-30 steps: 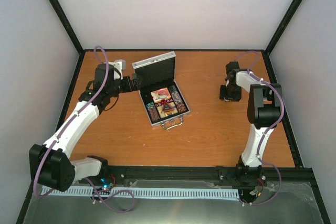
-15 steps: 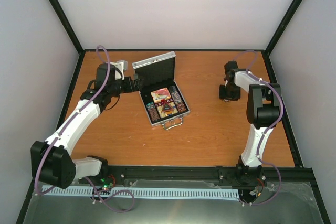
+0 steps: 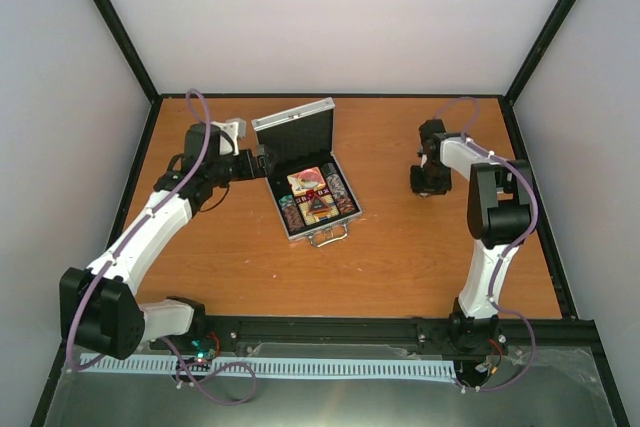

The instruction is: Pack up texas hold em set

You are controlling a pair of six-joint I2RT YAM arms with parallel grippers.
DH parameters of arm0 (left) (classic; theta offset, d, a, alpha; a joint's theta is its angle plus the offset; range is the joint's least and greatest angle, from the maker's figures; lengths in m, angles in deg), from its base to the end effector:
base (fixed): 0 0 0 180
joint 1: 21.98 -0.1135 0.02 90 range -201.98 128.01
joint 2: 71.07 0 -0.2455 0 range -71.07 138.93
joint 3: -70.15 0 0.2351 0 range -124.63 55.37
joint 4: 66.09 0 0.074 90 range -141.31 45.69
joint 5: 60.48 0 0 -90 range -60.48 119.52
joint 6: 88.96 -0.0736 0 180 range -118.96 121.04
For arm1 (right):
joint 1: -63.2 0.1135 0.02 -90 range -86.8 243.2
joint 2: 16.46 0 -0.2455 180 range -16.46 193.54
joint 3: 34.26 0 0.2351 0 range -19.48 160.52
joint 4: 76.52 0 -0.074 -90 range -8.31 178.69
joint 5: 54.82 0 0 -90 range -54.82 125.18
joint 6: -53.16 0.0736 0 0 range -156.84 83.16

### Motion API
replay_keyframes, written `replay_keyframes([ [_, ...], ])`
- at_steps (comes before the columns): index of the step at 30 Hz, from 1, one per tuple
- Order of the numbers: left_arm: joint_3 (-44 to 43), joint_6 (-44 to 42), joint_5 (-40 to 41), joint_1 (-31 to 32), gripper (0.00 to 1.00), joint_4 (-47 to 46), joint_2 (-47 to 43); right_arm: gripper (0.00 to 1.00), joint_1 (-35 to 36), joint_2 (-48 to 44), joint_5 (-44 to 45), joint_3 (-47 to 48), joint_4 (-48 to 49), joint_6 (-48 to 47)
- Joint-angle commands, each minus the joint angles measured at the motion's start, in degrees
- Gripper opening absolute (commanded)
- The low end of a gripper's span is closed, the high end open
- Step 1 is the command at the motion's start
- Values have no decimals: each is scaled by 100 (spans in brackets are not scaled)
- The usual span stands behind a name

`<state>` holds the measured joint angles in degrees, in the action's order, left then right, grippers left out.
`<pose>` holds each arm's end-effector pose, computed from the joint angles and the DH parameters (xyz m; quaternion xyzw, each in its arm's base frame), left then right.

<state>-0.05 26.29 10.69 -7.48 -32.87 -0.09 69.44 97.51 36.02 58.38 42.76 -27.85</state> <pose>0.2789 -0.0967 0.2621 -0.0051 0.8744 -0.2933 0.3865 0.3571 0.0380 0.1061 0.0244 0.9973 0.0019 0.0697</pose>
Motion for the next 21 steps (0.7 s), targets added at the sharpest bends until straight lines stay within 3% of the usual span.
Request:
replay_keyframes([
  [1, 63, 197, -264, -35, 100, -63, -94, 38, 305, -320, -352, -244, -402, -41],
  [10, 184, 85, -1117, -35, 99, -90, 88, 38, 1141, -983, -617, -477, -692, -22],
  [15, 213, 71, -2015, 1, 89, -122, 494, 38, 1637, -1175, -830, -393, -838, -86],
  [21, 221, 219, -2473, 403, 83, -306, 774, 38, 2194, -1730, -1133, -166, -701, -426],
])
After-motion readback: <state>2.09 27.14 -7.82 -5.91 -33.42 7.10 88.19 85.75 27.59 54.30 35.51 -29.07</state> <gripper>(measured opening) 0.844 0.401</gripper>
